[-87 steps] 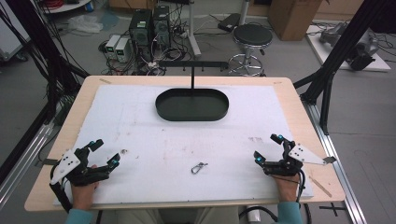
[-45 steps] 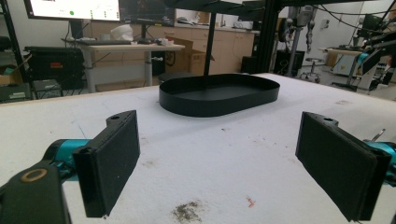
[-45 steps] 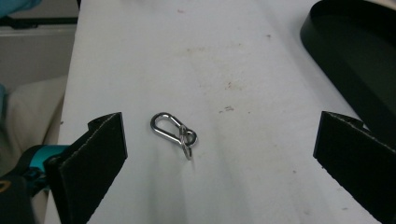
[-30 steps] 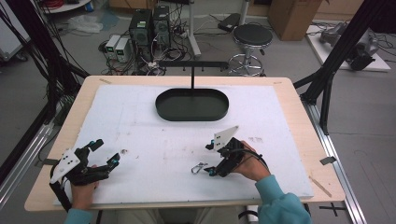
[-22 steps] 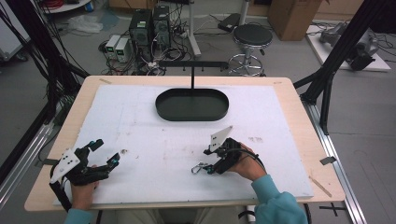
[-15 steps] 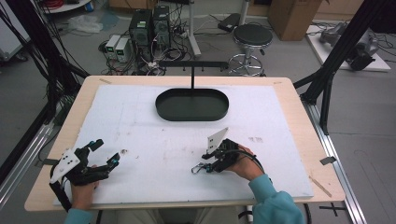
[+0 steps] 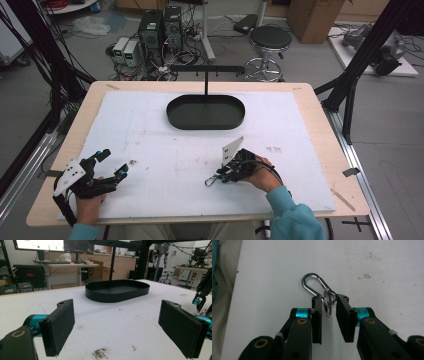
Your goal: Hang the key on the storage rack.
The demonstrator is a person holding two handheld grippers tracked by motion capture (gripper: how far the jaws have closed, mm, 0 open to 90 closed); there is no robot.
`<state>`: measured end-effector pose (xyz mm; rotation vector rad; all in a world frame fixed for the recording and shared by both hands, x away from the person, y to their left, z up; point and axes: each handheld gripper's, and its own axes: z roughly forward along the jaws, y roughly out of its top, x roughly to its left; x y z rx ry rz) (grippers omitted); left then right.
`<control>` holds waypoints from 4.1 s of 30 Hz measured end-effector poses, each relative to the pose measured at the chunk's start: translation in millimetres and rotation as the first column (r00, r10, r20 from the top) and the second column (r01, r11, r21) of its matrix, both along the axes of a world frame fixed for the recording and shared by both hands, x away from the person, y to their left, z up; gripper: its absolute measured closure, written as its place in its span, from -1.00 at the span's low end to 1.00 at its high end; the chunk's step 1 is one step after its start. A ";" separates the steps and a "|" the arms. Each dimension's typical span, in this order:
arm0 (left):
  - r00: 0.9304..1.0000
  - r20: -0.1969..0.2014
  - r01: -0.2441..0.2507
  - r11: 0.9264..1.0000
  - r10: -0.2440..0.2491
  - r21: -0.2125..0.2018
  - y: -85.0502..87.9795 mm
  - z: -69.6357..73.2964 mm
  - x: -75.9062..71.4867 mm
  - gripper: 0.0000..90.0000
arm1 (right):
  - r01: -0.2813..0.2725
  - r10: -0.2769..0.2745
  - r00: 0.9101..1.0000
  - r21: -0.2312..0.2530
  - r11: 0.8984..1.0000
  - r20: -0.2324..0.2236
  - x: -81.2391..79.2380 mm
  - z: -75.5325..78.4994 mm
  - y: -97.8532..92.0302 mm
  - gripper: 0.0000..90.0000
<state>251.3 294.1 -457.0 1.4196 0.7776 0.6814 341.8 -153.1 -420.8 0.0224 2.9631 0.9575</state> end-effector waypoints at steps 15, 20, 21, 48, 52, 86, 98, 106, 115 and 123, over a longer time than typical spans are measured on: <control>1.000 -0.002 0.000 1.000 0.000 0.001 0.2 0.0 0.0 -0.69 | -0.005 0.005 1.000 -0.003 1.000 -0.006 2.5 -1.5 -0.6 0.87; 1.000 -0.002 0.000 1.000 0.000 0.001 0.3 0.0 0.1 -0.69 | 0.000 0.000 1.000 -0.001 1.000 -0.004 2.5 -0.8 -1.0 0.90; 1.000 -0.002 0.000 1.000 0.000 0.000 0.2 0.0 0.1 -0.69 | 0.001 -0.001 1.000 0.003 1.000 -0.006 2.5 -0.8 -1.1 0.92; 1.000 -0.003 0.001 1.000 -0.001 0.000 0.4 0.0 0.3 -0.69 | 0.144 -0.130 0.988 0.205 0.968 -0.081 10.3 23.7 -20.5 0.98; 1.000 -0.003 0.001 1.000 -0.001 0.000 0.4 0.0 0.3 -0.69 | 0.168 -0.154 0.985 0.231 0.958 -0.076 13.8 32.7 -24.5 0.98; 1.000 -0.006 0.000 1.000 0.000 -0.006 0.9 -0.1 0.6 -0.69 | 0.316 -0.347 0.937 0.365 0.876 0.022 115.3 188.6 -60.7 0.98; 1.000 -0.010 -0.001 1.000 0.001 -0.012 1.5 0.0 1.0 -0.69 | 0.382 -0.397 0.918 0.298 0.875 -0.010 154.3 197.6 -59.9 0.97; 1.000 -0.010 -0.003 1.000 0.002 -0.015 1.4 -0.1 1.2 -0.69 | 0.397 -0.407 0.913 0.247 0.884 -0.011 171.7 189.9 -52.6 0.97; 1.000 -0.012 -0.001 1.000 0.001 -0.013 1.8 0.0 1.2 -0.69 | 0.434 -0.441 0.897 0.211 0.876 -0.017 188.1 181.2 -55.4 0.97; 1.000 -0.010 -0.002 1.000 0.002 -0.012 1.6 -0.1 1.1 -0.69 | 0.464 -0.467 0.884 0.160 0.872 -0.021 197.1 171.5 -57.2 0.97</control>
